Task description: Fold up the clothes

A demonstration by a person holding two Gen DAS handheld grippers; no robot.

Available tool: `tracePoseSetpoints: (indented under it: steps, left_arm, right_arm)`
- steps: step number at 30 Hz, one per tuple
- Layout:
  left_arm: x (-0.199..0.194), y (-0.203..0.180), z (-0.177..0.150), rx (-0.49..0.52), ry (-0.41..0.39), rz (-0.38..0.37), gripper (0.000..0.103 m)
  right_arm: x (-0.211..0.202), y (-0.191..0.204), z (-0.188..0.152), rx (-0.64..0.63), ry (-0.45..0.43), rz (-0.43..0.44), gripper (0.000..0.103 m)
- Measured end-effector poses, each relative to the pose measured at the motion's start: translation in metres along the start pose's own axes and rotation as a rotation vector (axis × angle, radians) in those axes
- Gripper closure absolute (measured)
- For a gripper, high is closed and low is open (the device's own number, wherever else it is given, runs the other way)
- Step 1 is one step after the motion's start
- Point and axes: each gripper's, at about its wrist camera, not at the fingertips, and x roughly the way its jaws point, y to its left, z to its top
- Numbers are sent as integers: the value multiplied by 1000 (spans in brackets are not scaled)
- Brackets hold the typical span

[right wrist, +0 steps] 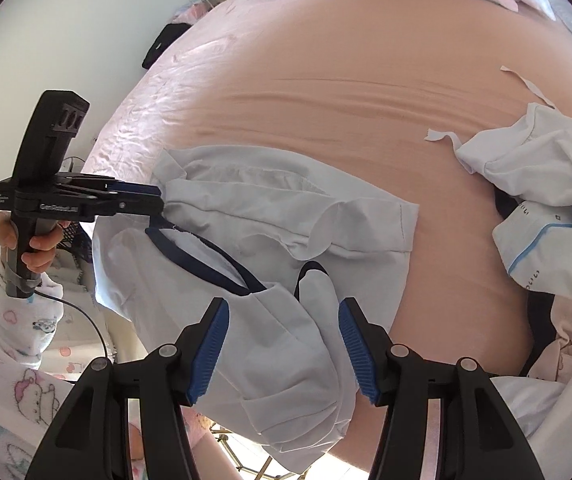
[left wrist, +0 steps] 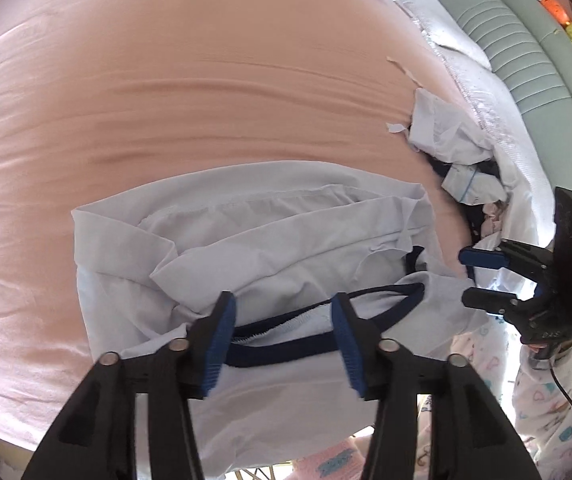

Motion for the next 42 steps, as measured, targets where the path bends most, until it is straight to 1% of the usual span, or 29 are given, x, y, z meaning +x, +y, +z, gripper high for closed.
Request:
tracePoseSetpoints:
  steps: [2, 3, 6, 9, 10, 12, 15, 21, 24, 26, 29, 33, 36, 38, 42]
  left_arm:
    - [-9, 1, -4, -15, -47, -32, 40]
    - [-15, 2, -6, -20, -70, -32, 40]
    - [-25, 6, -13, -22, -110, 7, 39]
    - [-29, 14, -24, -37, -110, 43, 39]
    - [-30, 19, -29, -53, -109, 45, 39]
    - [-34, 30, -40, -91, -112, 37, 39]
    - [-40, 45, -56, -142, -120, 35, 39]
    - [-57, 58, -76, -144, -140, 68, 39]
    - [-54, 61, -79, -146, -127, 81, 39]
    - [-50, 64, -80, -157, -123, 77, 39]
    - [-46, 71, -80, -197, -124, 80, 39]
    - [-41, 81, -76, -229, -130, 61, 39]
    - [-35, 87, -72, -251, -125, 28, 39]
    - [-30, 90, -69, -263, -121, 6, 39]
    - [-22, 91, -67, -282, -124, -9, 39]
  right_arm:
    - [1, 2, -1, 1, -4, -10, 46]
    - [-1, 2, -2, 7, -9, -10, 46]
    - [-5, 4, -6, 20, -26, -26, 46]
    - [-9, 4, -12, 36, -39, -51, 45]
    - [-10, 4, -14, 42, -40, -52, 42]
    - [-11, 2, -19, 56, -41, -54, 39]
    - [-12, -1, -26, 92, -46, -32, 39]
    - [-9, -1, -34, 107, -43, -33, 39]
    - [-7, 0, -36, 108, -40, -36, 39]
    - [-7, 4, -37, 89, -35, -58, 39]
    - [-4, 9, -39, 44, -23, -128, 39]
    - [1, 9, -42, 19, -15, -185, 39]
    - [1, 3, -42, 46, -46, -173, 39]
    - [1, -2, -41, 82, -62, -147, 39]
    - [3, -9, -40, 123, -70, -138, 39]
